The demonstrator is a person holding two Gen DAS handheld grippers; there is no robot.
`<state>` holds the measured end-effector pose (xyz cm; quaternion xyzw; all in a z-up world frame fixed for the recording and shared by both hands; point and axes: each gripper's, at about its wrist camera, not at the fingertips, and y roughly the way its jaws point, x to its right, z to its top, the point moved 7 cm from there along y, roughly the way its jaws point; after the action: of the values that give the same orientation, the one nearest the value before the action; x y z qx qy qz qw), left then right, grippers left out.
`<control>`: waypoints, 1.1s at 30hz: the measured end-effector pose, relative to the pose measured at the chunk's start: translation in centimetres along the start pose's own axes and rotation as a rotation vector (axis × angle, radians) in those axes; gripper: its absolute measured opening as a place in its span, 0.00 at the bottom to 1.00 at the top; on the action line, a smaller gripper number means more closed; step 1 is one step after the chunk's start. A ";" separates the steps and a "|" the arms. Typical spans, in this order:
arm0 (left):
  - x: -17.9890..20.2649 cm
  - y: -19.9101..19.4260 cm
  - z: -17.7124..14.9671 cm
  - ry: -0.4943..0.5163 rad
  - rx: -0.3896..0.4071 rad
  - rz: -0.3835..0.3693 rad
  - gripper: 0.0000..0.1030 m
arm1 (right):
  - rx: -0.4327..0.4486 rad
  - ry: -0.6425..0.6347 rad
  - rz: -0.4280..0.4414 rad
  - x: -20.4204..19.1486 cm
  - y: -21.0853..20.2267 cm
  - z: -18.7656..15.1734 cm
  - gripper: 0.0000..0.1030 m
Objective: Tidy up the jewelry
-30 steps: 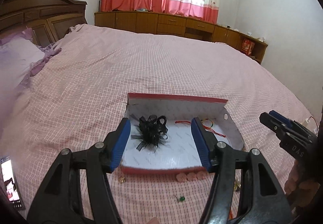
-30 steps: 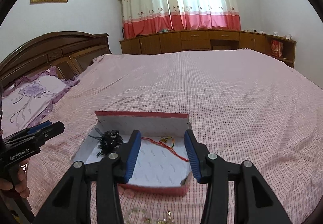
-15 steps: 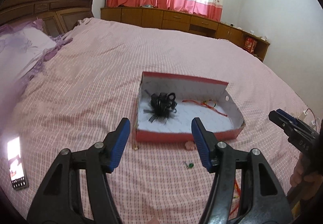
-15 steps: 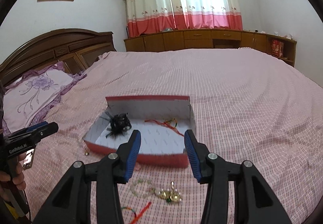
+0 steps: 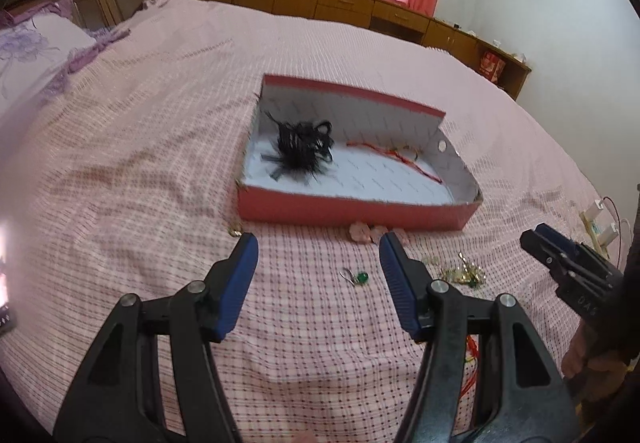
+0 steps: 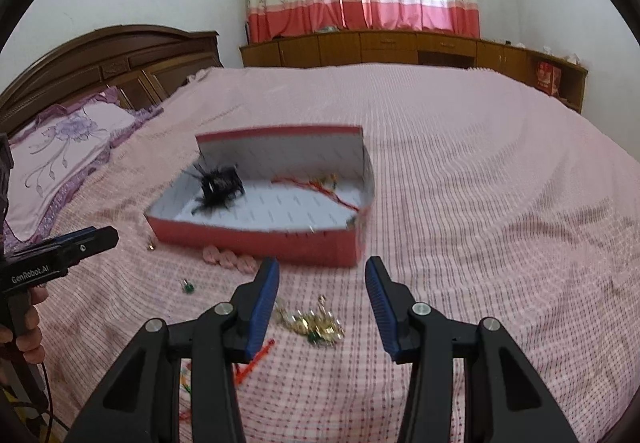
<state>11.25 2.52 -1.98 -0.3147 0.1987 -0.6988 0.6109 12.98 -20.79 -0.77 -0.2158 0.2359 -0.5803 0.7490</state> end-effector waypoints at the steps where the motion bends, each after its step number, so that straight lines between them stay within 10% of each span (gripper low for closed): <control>1: 0.2 0.2 -0.2 0.003 -0.005 -0.001 0.54 | -0.010 0.003 -0.003 0.1 0.2 -0.4 0.47; 16: 3.3 5.5 -3.6 0.063 -0.130 -0.009 0.50 | -0.085 0.035 -0.013 1.5 1.6 -3.7 0.47; 33: 3.4 8.8 -4.6 0.070 -0.159 0.035 0.04 | -0.098 0.076 0.002 2.7 1.8 -4.8 0.47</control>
<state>14.28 -2.85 -10.45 -0.3339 0.2803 -0.6805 0.5889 12.10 -23.20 -5.93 -0.2297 0.2925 -0.5753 0.7285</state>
